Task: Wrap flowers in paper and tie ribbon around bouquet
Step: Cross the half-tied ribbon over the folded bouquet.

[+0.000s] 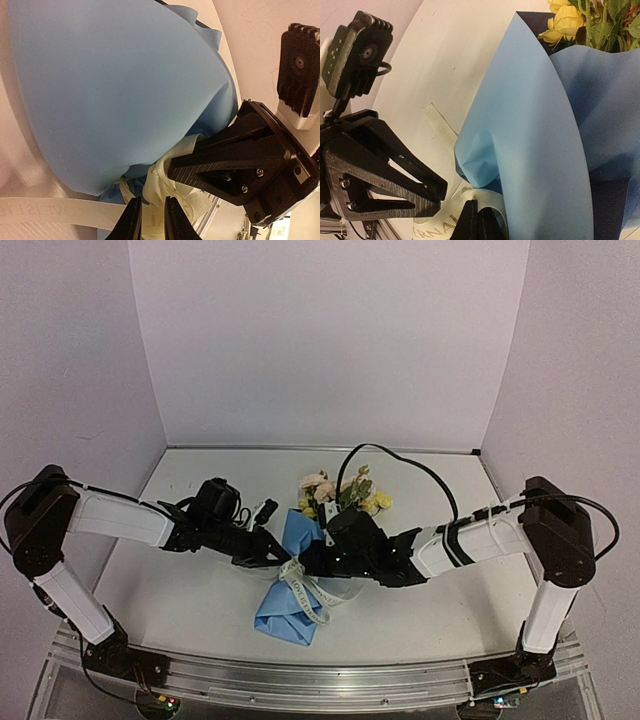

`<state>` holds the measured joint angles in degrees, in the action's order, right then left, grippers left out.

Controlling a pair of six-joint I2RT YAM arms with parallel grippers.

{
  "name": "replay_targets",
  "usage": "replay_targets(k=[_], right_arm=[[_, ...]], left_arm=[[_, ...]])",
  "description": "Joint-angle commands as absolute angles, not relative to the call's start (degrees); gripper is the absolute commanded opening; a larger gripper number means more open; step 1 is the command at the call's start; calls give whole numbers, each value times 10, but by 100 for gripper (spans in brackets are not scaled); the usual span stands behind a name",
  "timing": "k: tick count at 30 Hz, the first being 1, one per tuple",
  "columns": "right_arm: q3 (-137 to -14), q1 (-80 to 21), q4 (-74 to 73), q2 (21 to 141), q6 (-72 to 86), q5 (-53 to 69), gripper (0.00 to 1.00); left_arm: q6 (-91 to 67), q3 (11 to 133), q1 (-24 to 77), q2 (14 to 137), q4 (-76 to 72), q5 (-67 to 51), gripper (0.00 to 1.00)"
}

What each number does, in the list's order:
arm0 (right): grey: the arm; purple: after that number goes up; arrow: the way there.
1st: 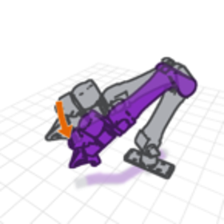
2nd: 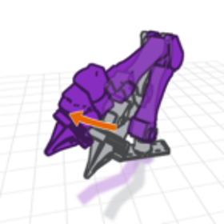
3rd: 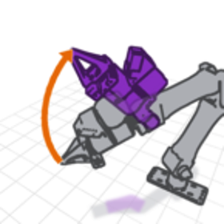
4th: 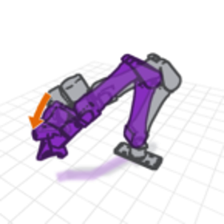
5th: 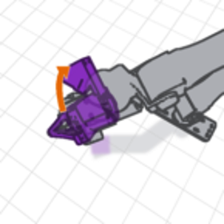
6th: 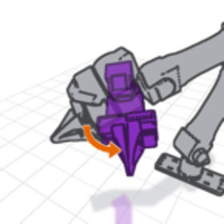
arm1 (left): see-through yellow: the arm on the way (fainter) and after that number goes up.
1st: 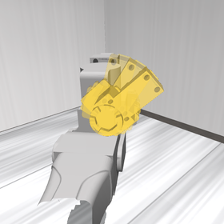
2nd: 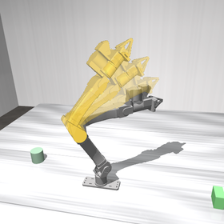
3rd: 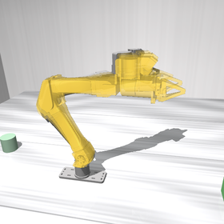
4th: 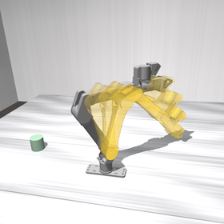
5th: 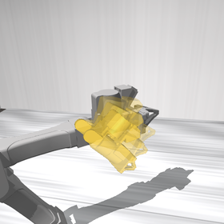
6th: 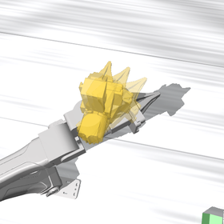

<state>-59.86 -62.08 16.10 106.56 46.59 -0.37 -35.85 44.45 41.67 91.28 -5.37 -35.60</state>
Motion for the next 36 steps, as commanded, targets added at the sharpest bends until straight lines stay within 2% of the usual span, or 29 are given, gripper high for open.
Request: replay_targets(k=[1, 11, 17, 22, 33, 36], right_arm=[[-594, -624, 192, 1036, 463, -4, 0], [-599, -624, 192, 1041, 462, -4, 0], [-601, -624, 192, 1042, 463, 2, 0], [-602, -624, 192, 1045, 465, 10, 0], [-600, -624, 192, 1041, 463, 9, 0], [-598, -624, 191, 1037, 462, 9, 0]], left_arm=[[-330, 461, 416, 920, -32, -396, 20], [-315, 490, 416, 942, -10, -417, 26], [-311, 505, 416, 945, -5, -410, 26], [-298, 519, 416, 956, 14, -407, 22], [-298, 522, 416, 954, 9, -398, 2], [-301, 516, 416, 941, 6, -377, 0]])
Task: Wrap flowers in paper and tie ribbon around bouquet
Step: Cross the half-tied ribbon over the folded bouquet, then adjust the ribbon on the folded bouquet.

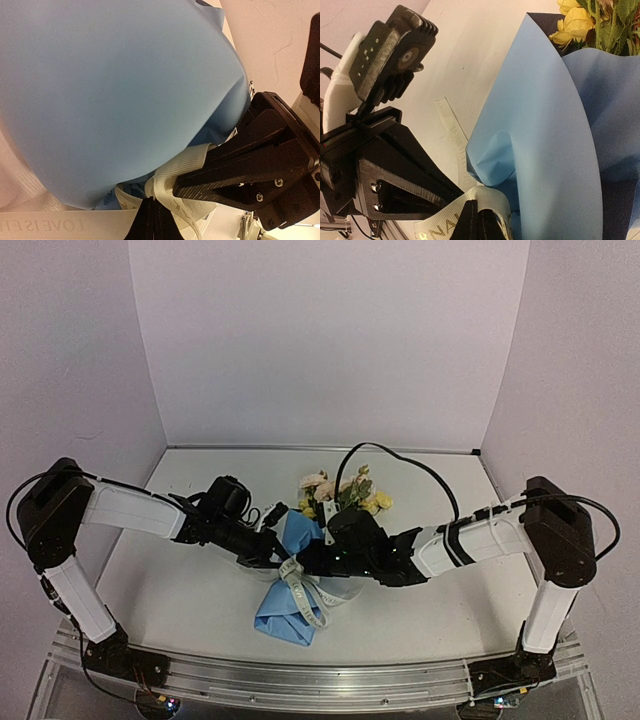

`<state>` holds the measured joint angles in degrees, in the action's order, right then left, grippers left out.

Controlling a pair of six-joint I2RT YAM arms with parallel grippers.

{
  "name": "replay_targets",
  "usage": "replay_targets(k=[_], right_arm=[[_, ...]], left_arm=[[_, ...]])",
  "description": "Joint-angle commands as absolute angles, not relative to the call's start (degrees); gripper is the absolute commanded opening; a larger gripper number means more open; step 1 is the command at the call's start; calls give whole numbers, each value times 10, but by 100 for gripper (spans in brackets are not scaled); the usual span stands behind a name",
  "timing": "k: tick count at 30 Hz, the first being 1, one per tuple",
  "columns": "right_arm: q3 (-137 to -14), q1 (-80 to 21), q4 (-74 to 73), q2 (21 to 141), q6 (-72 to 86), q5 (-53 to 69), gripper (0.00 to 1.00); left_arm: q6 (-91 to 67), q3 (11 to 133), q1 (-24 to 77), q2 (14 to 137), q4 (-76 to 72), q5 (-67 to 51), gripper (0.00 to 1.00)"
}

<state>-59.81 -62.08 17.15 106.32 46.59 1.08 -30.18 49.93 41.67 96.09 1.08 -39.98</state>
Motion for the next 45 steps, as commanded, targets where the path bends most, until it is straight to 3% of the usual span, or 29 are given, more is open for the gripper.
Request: replay_targets(k=[1, 34, 39, 45], right_arm=[[-597, -624, 190, 1035, 462, 8, 0], [-561, -635, 0, 947, 432, -55, 1], [-580, -642, -45, 943, 412, -37, 18], [-586, -661, -95, 922, 399, -37, 52]], left_arm=[[-302, 513, 416, 936, 4, -367, 0], [-332, 406, 411, 799, -6, -224, 0], [-339, 395, 411, 793, -14, -220, 0], [-341, 385, 411, 792, -31, -231, 0]])
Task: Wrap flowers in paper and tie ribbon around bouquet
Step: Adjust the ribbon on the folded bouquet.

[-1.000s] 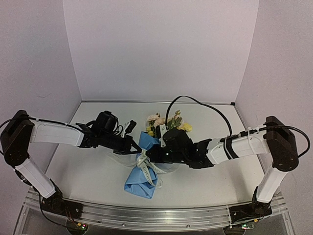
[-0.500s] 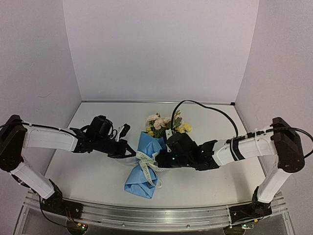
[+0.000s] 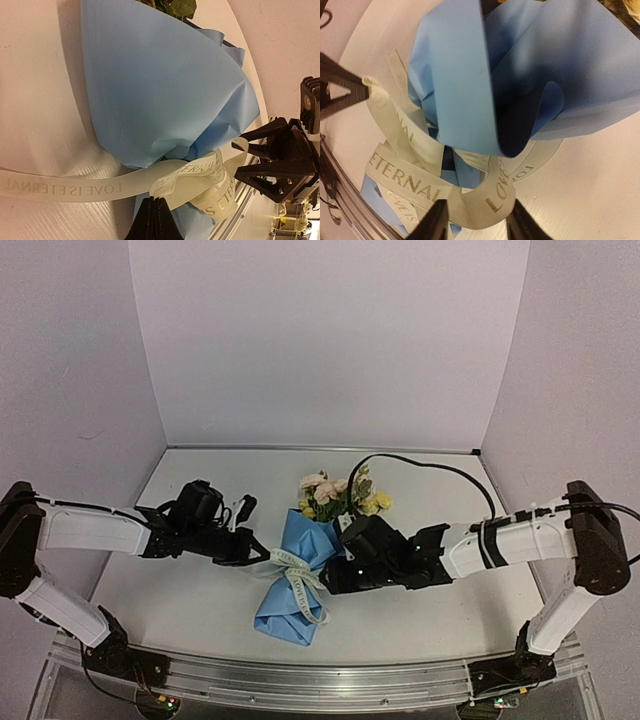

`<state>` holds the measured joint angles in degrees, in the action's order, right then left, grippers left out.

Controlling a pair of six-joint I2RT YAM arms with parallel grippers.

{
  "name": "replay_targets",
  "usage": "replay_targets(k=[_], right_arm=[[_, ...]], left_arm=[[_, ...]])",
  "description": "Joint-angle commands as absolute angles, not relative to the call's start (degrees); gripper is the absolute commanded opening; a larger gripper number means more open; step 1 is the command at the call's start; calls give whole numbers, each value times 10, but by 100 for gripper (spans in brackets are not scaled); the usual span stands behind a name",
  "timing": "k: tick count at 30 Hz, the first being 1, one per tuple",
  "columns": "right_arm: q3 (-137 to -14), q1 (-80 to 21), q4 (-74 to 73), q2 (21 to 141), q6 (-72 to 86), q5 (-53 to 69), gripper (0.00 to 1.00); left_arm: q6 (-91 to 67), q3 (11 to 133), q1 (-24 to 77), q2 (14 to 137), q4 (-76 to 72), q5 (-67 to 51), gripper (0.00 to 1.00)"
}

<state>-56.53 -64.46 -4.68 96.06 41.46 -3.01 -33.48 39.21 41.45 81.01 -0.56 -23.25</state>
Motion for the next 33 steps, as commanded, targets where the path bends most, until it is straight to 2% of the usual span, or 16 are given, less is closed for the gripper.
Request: replay_targets(k=[1, 3, 10, 16, 20, 25, 33], right_arm=[[-583, -666, -104, 916, 397, -42, 57], [-576, -676, -117, 902, 399, -54, 63], [-579, -718, -178, 887, 407, -71, 72], [-609, -734, -193, 942, 437, -59, 73], [-642, -735, -192, 982, 456, -55, 71], [-652, -736, -192, 1012, 491, -48, 57], [-650, -736, -211, 1025, 500, -38, 22]], left_arm=[[-342, 384, 411, 792, -33, -233, 0], [-342, 380, 411, 792, -37, -235, 0], [-343, 377, 412, 786, -42, -236, 0], [-342, 376, 411, 782, -44, -238, 0], [-342, 371, 411, 776, -44, -238, 0], [-343, 367, 411, 763, -39, -233, 0], [-341, 366, 411, 753, -28, -217, 0]])
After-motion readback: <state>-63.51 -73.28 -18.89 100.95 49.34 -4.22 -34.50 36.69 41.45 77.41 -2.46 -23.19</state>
